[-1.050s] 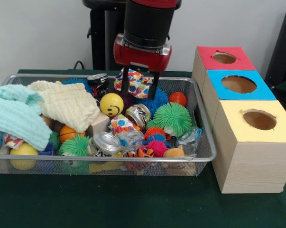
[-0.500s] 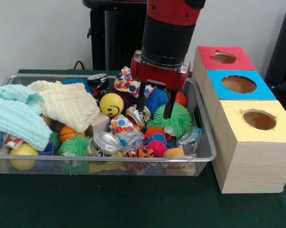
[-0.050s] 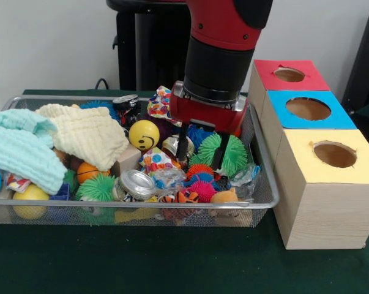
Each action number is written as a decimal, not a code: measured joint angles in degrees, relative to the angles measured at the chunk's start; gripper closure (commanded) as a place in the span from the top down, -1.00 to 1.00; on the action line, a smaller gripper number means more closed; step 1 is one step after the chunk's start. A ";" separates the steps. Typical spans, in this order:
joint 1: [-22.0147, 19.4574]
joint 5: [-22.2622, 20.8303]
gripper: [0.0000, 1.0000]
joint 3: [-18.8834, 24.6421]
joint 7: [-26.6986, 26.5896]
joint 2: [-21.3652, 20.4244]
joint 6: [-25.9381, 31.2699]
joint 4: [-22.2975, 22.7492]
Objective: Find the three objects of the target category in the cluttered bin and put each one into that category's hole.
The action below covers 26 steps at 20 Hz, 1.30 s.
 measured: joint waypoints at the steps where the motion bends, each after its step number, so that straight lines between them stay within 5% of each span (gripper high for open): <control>1: 0.00 0.01 1.00 0.01 0.00 0.29 -0.04 -0.55; 17: -7.07 3.46 1.00 10.45 0.00 0.58 -12.54 1.21; 26: -8.91 4.12 1.00 13.37 0.00 0.63 -11.27 4.39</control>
